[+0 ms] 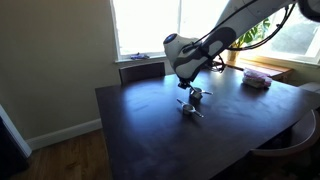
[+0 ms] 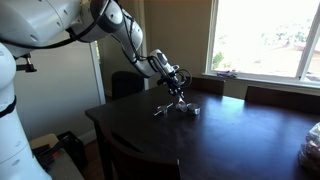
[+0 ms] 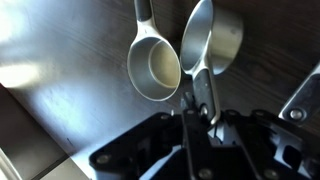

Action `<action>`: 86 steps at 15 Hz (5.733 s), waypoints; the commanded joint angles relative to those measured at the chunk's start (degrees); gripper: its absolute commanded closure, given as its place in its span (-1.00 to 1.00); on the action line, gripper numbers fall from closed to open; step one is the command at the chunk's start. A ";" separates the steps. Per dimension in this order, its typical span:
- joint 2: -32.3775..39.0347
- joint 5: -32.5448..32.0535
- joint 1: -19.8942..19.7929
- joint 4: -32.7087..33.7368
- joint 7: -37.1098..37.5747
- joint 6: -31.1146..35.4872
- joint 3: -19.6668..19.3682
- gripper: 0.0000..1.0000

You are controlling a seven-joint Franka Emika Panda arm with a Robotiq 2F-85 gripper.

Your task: Unstack the pots on the table

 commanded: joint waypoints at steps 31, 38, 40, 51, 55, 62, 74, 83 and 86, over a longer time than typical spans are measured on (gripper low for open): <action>-31.32 5.16 -8.81 -45.09 -1.62 21.34 10.51 -1.00; -23.43 9.74 -7.94 -36.54 -1.28 20.84 9.73 -0.68; -21.86 10.51 -7.98 -34.79 -1.63 20.53 9.66 -0.53; -15.62 12.57 -8.29 -28.38 -3.00 16.98 9.64 -0.34; -13.11 12.43 -7.93 -26.53 -3.64 15.75 9.31 -0.24; -10.94 12.23 -7.72 -24.82 -4.30 14.79 9.22 0.83; -15.51 9.97 -7.14 -29.16 -9.13 18.86 9.25 0.88; -14.64 11.93 -7.96 -27.08 -11.12 16.94 10.50 0.13; -13.57 12.73 -8.25 -26.31 -11.42 16.28 11.09 -0.25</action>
